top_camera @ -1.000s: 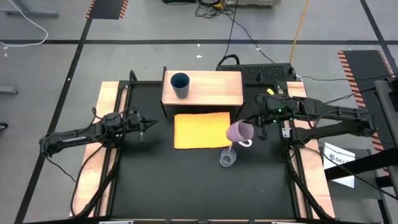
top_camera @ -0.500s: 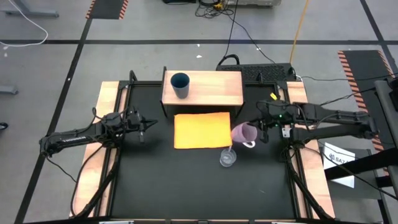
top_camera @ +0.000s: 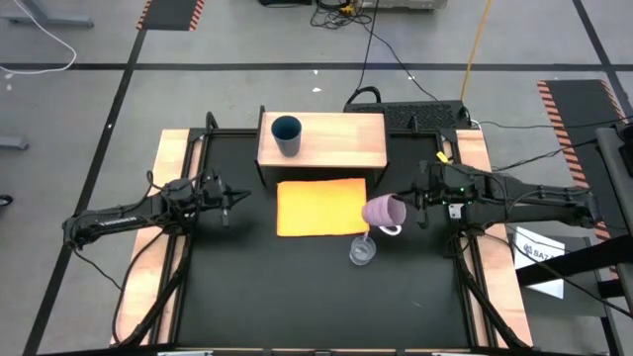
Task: Stack small to large cups/mugs on shelf
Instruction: Put the purple mug on the shelf
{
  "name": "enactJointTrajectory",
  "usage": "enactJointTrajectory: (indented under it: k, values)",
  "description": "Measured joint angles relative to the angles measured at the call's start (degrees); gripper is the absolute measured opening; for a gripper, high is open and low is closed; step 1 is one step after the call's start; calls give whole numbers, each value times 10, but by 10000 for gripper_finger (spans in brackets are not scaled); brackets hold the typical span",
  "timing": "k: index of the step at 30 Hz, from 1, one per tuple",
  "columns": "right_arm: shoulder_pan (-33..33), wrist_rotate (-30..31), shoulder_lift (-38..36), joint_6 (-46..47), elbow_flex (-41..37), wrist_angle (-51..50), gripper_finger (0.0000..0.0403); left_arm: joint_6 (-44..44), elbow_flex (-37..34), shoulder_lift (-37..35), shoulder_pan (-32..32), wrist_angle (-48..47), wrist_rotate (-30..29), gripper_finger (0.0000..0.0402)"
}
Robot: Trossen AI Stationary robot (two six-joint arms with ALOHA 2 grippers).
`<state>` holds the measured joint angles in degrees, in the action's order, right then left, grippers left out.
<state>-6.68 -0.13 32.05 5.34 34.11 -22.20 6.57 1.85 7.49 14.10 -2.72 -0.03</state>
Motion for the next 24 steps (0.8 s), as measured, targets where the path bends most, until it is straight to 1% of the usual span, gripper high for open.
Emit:
enactJointTrajectory:
  k: [5,12,17,24]
  values:
    - [-1,0,-22,0,-42,57,8,0,0,0,0,0,0,17]
    - [-22,0,-34,11,-84,106,8,-2,0,0,0,0,0,17]
    - [-30,-29,-37,10,-112,159,8,0,0,0,0,0,0,17]
    - [-55,-31,-62,5,-150,224,8,0,0,0,0,0,0,17]
